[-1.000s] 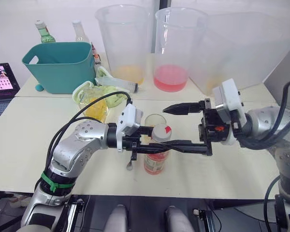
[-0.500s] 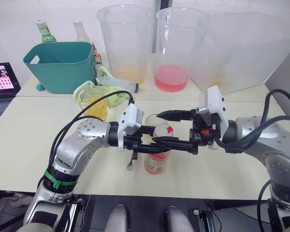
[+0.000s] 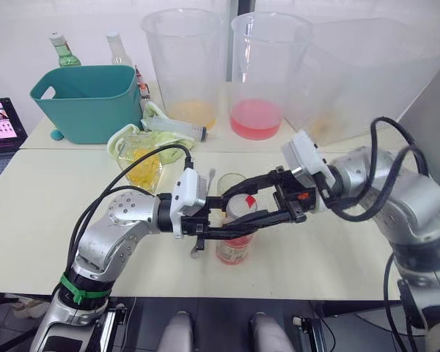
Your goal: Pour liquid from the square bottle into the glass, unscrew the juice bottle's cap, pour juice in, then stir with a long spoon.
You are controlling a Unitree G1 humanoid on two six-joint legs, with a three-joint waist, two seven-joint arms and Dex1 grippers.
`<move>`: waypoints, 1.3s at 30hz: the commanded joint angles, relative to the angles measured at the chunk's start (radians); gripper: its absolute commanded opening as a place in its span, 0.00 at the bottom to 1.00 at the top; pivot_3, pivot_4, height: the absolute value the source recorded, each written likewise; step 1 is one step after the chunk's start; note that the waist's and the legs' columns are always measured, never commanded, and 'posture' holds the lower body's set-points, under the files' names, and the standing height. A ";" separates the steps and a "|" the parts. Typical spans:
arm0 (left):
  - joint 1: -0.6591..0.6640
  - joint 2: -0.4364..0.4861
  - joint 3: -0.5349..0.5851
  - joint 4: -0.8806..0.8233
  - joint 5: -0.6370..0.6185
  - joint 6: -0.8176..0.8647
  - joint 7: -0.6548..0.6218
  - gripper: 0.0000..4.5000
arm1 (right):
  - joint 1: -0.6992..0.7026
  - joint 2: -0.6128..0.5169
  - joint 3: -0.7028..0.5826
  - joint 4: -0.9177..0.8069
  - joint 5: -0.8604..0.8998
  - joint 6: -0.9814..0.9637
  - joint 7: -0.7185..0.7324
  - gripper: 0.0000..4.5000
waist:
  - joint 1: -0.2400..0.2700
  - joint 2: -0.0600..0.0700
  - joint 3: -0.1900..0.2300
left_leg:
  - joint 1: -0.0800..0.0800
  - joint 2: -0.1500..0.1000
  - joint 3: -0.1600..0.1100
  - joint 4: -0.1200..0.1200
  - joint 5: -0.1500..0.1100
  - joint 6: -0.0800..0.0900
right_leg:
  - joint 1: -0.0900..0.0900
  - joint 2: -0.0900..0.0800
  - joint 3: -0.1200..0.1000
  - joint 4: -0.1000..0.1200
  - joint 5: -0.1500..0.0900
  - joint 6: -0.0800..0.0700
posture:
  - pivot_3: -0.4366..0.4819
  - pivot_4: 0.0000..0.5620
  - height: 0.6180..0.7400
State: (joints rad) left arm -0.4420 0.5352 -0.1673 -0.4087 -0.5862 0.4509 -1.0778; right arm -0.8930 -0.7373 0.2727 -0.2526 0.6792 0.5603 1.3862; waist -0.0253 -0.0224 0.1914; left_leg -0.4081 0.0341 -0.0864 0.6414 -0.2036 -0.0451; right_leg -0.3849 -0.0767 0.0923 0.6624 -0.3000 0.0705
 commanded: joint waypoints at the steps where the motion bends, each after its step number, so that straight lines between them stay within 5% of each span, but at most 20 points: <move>1: 0.065 0.035 -0.015 0.003 0.027 0.017 0.003 0.34 | -0.122 0.003 0.085 0.160 -0.080 -0.133 0.214 0.38 | -0.003 0.000 0.000 | 0.001 0.000 0.000 0.000 0.000 0.000 | 0.000 0.000 0.000 0.000 0.000 0.000 | 0.48 0.27 0.94; 7: 0.086 0.057 0.008 -0.031 0.004 0.024 0.024 0.34 | -0.226 -0.008 0.178 0.272 -0.015 -0.206 0.228 0.38 | -0.008 0.000 0.000 | 0.001 0.000 -0.001 0.000 0.000 0.000 | 0.000 0.000 0.000 0.001 0.000 0.000 | 0.48 0.27 0.94; 9: 0.079 0.061 0.012 -0.038 -0.008 0.035 0.029 0.34 | -0.240 -0.032 0.179 0.272 0.021 -0.166 0.228 0.61 | -0.011 0.000 0.000 | 0.001 0.000 -0.001 0.000 0.000 0.000 | 0.000 0.000 0.000 0.001 0.000 0.000 | 0.48 0.27 0.94; 14: 0.020 0.045 -0.024 -0.038 -0.025 0.080 0.049 0.34 | -0.192 -0.048 0.043 0.229 0.045 -0.079 0.180 0.97 | -0.012 0.000 0.000 | 0.000 0.000 -0.001 0.000 0.000 0.000 | -0.002 0.000 0.000 0.002 0.000 0.000 | 0.48 0.27 0.94; 28: -0.055 -0.012 -0.082 0.066 -0.010 0.051 -0.003 0.34 | 0.167 -0.057 -0.344 -0.243 0.290 0.305 -0.439 0.99 | 0.013 0.000 0.000 | -0.002 -0.001 -0.001 0.001 0.000 0.000 | -0.001 -0.001 0.000 0.000 0.000 0.000 | 0.48 0.27 0.94; 39: -0.043 -0.035 -0.096 0.111 0.027 -0.001 -0.044 0.34 | 0.308 -0.013 -0.369 -0.423 0.349 0.358 -0.709 0.99 | 0.014 -0.001 0.000 | -0.003 -0.001 -0.001 0.001 0.000 0.000 | -0.001 -0.001 0.000 0.000 0.000 0.000 | 0.48 0.27 0.94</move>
State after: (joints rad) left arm -0.5100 0.4982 -0.2097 -0.3198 -0.5948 0.4320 -1.1066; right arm -0.5780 -0.7397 -0.0669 -0.6419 1.0061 0.9174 0.7003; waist -0.0109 -0.0230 0.1910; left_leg -0.4112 0.0333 -0.0872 0.6421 -0.2037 -0.0450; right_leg -0.3861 -0.0772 0.0921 0.6622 -0.2999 0.0705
